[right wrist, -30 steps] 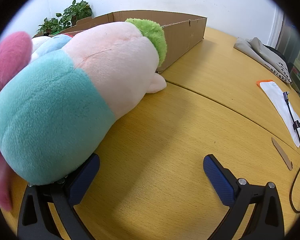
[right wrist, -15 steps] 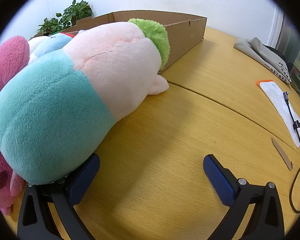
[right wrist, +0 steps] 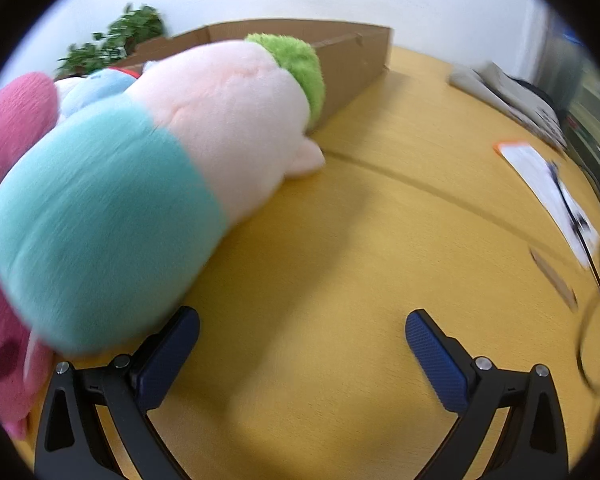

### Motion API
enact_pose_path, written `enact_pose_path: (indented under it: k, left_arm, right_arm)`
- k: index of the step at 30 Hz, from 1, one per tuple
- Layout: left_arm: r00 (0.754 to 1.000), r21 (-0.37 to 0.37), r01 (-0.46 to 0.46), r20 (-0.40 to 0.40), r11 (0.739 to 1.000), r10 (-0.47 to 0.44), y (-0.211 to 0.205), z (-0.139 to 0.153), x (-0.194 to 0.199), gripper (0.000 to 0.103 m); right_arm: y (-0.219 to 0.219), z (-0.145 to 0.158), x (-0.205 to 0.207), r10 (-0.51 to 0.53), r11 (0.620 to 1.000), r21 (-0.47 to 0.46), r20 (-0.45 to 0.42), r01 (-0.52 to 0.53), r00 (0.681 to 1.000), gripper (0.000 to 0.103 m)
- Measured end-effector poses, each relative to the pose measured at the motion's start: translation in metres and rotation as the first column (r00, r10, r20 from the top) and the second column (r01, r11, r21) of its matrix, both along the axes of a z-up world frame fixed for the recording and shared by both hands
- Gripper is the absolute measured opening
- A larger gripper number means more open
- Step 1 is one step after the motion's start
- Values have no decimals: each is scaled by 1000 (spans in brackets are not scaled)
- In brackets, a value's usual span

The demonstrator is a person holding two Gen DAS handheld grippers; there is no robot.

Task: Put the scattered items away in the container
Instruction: 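Move both grippers toward the large pink plush bear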

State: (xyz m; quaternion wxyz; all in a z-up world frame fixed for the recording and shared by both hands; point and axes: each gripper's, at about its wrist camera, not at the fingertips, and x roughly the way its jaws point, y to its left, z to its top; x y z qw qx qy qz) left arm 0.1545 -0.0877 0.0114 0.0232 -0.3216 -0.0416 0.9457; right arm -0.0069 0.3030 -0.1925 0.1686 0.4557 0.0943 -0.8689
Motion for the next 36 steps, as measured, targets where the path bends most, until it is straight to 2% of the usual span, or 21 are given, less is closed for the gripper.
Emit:
enact_pose_path:
  k: [2,4,8,12,17,21,24,31,36]
  left_arm:
    - [1000,1,25,1,1000,-25,3,-2,2,103]
    - [998,16,59,4,998,-59,5,-4,3,103]
    - [989,47,151,4,987,-151,15,-8,0,103]
    - [973,52,230,8,972,-231,29,-11,-1,103]
    - [967,94,253,10,963,-255,37,-15,8,103]
    - [971,85,239,-5,967,-239,39,-16,23,103]
    - [974,111,224,-13,968,-224,39,-16,33,103]
    - [976,104,216,-35,971,-213,44,-11,46,103]
    - [978,129,209,-31,969,-207,43,-9,46,103]
  right_arm:
    - [6,8,28,-63,997,44,-25,64,998,103]
    - [8,27,65,-139,987,70,-87,145,986,103]
    - [-8,78,139,-259,966,-33,-198,258,945,103]
    - [-44,116,181,-344,938,-148,-284,313,895,103]
    - [-98,127,198,-375,919,-234,-262,319,889,103]
    - [-123,124,202,-379,925,-147,-293,350,878,103]
    - [-133,124,207,-358,934,-99,-300,345,884,103]
    - [-143,128,215,-349,937,-98,-298,335,889,103]
    - [-145,134,217,-335,942,-110,-305,316,892,103]
